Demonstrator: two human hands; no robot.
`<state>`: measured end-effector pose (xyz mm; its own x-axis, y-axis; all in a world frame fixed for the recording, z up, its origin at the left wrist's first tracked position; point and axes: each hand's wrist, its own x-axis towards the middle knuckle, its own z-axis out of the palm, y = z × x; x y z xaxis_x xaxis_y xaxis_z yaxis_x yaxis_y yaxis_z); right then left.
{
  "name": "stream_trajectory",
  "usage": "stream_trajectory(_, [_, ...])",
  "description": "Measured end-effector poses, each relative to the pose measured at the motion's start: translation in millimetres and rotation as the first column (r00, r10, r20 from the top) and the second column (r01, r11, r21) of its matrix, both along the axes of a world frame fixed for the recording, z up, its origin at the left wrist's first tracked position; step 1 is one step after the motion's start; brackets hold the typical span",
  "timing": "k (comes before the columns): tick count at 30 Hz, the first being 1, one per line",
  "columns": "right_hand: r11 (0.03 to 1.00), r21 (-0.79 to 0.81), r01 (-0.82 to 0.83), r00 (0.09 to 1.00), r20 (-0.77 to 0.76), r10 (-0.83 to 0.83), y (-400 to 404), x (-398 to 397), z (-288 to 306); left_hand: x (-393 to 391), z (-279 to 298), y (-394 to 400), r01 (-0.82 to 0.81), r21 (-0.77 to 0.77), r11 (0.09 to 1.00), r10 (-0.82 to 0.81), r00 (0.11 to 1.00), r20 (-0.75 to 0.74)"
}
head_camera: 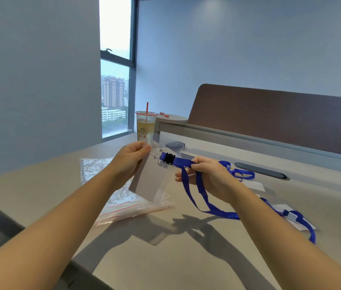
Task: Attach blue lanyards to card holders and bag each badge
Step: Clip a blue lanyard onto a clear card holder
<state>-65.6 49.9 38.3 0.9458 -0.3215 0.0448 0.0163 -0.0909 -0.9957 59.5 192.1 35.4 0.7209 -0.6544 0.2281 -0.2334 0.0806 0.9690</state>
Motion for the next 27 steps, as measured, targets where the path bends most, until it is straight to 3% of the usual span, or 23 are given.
stream_trajectory(4, [0.987, 0.135, -0.083, 0.995, -0.048, 0.09, 15.2, 14.0, -6.5, 10.7, -3.5, 14.8, -0.085, 0.006, 0.996, 0.085, 0.996, -0.036])
stream_trajectory(8, [0.986, 0.12, -0.12, 0.99, -0.065, 0.128, 22.8, 21.3, -10.9, 17.2, -6.4, 24.7, -0.09, -0.005, 0.996, 0.089, 0.992, -0.093])
stream_trajectory(16, [0.991, 0.032, -0.132, 0.99, -0.034, 0.133, 22.0, 36.2, -12.2, 22.9, -8.2, 36.5, 0.046, 0.054, 0.997, -0.044, 0.998, -0.035])
stream_trajectory(22, [0.989, 0.061, -0.137, 0.986, -0.087, 0.142, 17.4, 35.4, -18.5, 22.1, -16.8, 36.8, 0.148, 0.15, 0.977, -0.149, 0.989, -0.005])
stream_trajectory(27, [0.979, 0.139, -0.149, 0.975, -0.144, 0.168, 9.1, 26.9, -23.2, 23.2, -22.7, 34.1, 0.151, 0.133, 0.98, -0.15, 0.989, -0.019])
